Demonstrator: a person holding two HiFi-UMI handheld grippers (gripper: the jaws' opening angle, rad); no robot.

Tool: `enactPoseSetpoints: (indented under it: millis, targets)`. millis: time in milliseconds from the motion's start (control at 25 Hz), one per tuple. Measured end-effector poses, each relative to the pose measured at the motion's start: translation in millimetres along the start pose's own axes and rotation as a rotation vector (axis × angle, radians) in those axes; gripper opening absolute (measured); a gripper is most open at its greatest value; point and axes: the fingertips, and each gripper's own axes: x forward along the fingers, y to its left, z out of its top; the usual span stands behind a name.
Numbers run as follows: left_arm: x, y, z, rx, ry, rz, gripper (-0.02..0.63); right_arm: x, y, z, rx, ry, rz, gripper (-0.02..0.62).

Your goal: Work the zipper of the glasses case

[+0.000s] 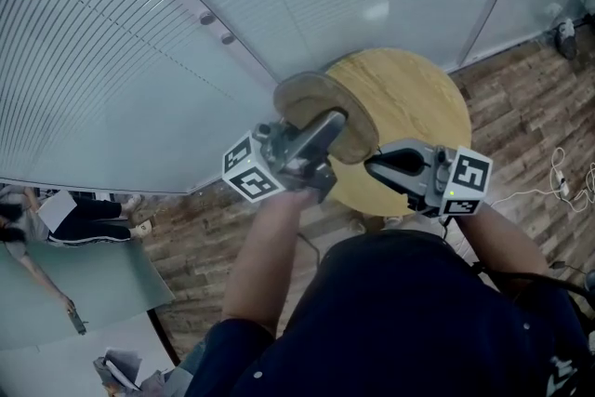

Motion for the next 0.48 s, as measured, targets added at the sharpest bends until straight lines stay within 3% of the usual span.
enactPoseSetpoints:
  millis: [480]
  targets:
    - [10,11,-2,-0.046,-0.087,0.042,0.298,-1,-9,-3,-0.002,-0.011,-0.058,0.011]
